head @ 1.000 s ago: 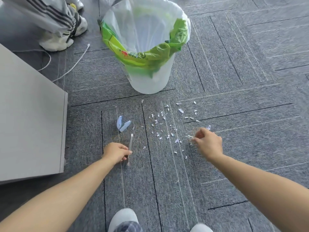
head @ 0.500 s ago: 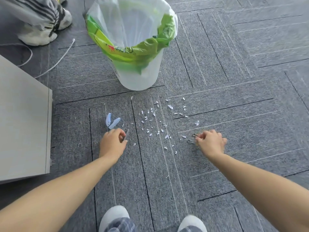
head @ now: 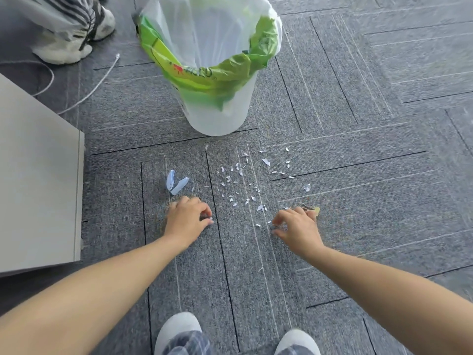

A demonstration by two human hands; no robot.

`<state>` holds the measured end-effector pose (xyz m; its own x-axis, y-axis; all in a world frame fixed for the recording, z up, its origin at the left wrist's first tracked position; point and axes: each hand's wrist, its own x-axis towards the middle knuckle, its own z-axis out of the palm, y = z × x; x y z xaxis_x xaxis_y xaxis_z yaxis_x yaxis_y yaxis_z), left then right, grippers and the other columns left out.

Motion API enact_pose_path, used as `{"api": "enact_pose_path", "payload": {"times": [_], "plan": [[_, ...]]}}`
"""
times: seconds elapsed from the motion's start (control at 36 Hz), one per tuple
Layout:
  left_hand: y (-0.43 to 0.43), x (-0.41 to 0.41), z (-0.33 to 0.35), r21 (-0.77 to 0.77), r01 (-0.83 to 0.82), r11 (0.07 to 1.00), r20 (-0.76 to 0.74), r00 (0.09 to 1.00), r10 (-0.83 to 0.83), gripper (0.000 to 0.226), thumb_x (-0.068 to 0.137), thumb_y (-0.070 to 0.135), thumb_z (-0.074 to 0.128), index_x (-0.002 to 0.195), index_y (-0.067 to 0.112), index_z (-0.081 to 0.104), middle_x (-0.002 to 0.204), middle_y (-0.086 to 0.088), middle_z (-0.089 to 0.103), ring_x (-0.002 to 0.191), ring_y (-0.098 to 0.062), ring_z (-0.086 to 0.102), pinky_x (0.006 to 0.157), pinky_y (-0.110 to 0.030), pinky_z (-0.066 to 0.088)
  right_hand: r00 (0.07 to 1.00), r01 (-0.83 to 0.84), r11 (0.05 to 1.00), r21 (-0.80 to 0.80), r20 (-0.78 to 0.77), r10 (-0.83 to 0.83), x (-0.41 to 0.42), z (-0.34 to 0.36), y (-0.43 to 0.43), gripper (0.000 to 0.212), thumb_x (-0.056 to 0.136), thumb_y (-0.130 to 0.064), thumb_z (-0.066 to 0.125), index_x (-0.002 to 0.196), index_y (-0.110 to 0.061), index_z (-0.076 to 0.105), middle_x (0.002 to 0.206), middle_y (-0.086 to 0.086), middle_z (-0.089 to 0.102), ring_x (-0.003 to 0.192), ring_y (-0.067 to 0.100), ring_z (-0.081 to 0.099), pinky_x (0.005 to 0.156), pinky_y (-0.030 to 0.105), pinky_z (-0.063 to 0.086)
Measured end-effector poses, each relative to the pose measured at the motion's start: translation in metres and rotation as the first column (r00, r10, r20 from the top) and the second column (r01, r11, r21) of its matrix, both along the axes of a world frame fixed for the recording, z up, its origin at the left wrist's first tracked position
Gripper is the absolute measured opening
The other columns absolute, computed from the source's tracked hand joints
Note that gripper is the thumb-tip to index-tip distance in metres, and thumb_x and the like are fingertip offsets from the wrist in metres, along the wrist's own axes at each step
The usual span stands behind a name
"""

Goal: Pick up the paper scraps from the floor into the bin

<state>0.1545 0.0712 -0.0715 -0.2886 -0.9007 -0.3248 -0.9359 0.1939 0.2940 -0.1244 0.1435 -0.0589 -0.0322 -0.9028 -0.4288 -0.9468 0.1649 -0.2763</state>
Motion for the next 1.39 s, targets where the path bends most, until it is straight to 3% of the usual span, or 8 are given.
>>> {"api": "enact_pose_path", "payload": {"times": [0.28, 0.39, 0.64, 0.83, 1.0, 1.11, 1.25, 1.39], "plan": [[-0.003, -0.004, -0.003, 0.003, 0.021, 1.000, -0.027, 0.999, -0.021, 0.010, 0.085, 0.047, 0.065, 0.086, 0.038, 0.063, 0.089, 0.021, 0.054, 0.094, -0.008, 0.045, 0.092, -0.032, 0.033, 0.994, -0.069, 0.997, -0.039, -0.092, 0.065, 0.004, -0.007, -0.004, 0.017, 0.082, -0.051, 0.066, 0.090, -0.037, 0.060, 0.092, -0.020, 0.056, 0.093, 0.009, 0.045, 0.087, 0.030, 0.024], [-0.001, -0.003, -0.006, 0.004, 0.011, 1.000, -0.036, 0.999, -0.011, 0.010, 0.085, 0.046, 0.064, 0.088, 0.037, 0.063, 0.091, 0.020, 0.051, 0.097, -0.008, 0.044, 0.094, -0.033, 0.032, 0.988, -0.091, 0.995, -0.045, -0.126, 0.084, 0.003, -0.009, -0.001, 0.017, 0.083, -0.052, 0.063, 0.090, -0.036, 0.061, 0.093, -0.020, 0.055, 0.093, 0.010, 0.043, 0.090, 0.032, 0.027], [-0.007, -0.013, -0.008, 0.002, 0.030, 1.000, -0.071, 0.997, -0.030, 0.007, 0.090, 0.042, 0.059, 0.090, 0.036, 0.061, 0.096, 0.018, 0.052, 0.102, -0.010, 0.044, 0.097, -0.035, 0.029, 0.994, -0.062, 0.998, 0.012, -0.085, 0.063, 0.000, -0.013, -0.006, 0.019, 0.085, -0.054, 0.060, 0.085, -0.036, 0.063, 0.089, -0.020, 0.057, 0.091, 0.009, 0.040, 0.087, 0.031, 0.023], [-0.025, -0.047, -0.004, 0.027, 0.026, 0.999, -0.138, 0.990, -0.022, 0.010, 0.088, 0.043, 0.062, 0.094, 0.035, 0.063, 0.106, 0.017, 0.054, 0.110, -0.010, 0.043, 0.100, -0.036, 0.027, 0.995, 0.098, 0.993, -0.072, 0.016, -0.097, 0.012, -0.004, -0.040, 0.016, 0.084, -0.052, 0.062, 0.088, -0.037, 0.063, 0.088, -0.021, 0.059, 0.092, 0.007, 0.044, 0.080, 0.031, 0.022], [-0.030, -0.060, -0.010, 0.057, -0.016, 0.998, -0.097, 0.995, 0.021, 0.008, 0.086, 0.046, 0.064, 0.089, 0.038, 0.062, 0.106, 0.017, 0.054, 0.111, -0.012, 0.042, 0.100, -0.038, 0.028, 0.996, 0.085, 0.995, -0.057, 0.015, -0.085, 0.029, -0.011, -0.049, 0.016, 0.084, -0.050, 0.063, 0.092, -0.037, 0.061, 0.093, -0.020, 0.057, 0.096, 0.009, 0.045, 0.090, 0.033, 0.026], [-0.029, -0.061, -0.011, 0.048, -0.049, 0.998, -0.129, 0.990, 0.055, 0.010, 0.084, 0.046, 0.066, 0.087, 0.038, 0.062, 0.101, 0.020, 0.051, 0.109, -0.012, 0.042, 0.098, -0.038, 0.029, 0.993, 0.119, 0.989, -0.087, 0.037, -0.117, 0.032, -0.014, -0.045, 0.026, 0.080, -0.049, 0.067, 0.098, -0.036, 0.052, 0.095, -0.020, 0.053, 0.094, 0.009, 0.044, 0.087, 0.032, 0.026], [-0.027, -0.060, -0.014, 0.033, -0.080, 0.996, -0.153, 0.985, 0.084, 0.026, 0.083, 0.048, 0.066, 0.104, 0.035, 0.057, 0.107, 0.018, 0.053, 0.106, -0.010, 0.043, 0.097, -0.035, 0.029, 0.988, 0.143, 0.985, -0.100, 0.066, -0.137, 0.031, -0.013, -0.045, 0.035, 0.079, -0.045, 0.070, 0.103, -0.036, 0.046, 0.095, -0.018, 0.051, 0.093, 0.010, 0.044, 0.085, 0.031, 0.025], [-0.031, -0.058, -0.014, 0.072, -0.086, 0.994, -0.199, 0.975, 0.099, 0.036, 0.081, 0.046, 0.068, 0.113, 0.035, 0.056, 0.099, 0.020, 0.051, 0.101, -0.008, 0.043, 0.097, -0.035, 0.032, 0.988, 0.139, 0.984, -0.113, 0.086, -0.130, 0.028, -0.020, -0.047, 0.028, 0.082, -0.046, 0.067, 0.101, -0.036, 0.049, 0.097, -0.018, 0.051, 0.095, 0.008, 0.045, 0.090, 0.033, 0.029]]}}
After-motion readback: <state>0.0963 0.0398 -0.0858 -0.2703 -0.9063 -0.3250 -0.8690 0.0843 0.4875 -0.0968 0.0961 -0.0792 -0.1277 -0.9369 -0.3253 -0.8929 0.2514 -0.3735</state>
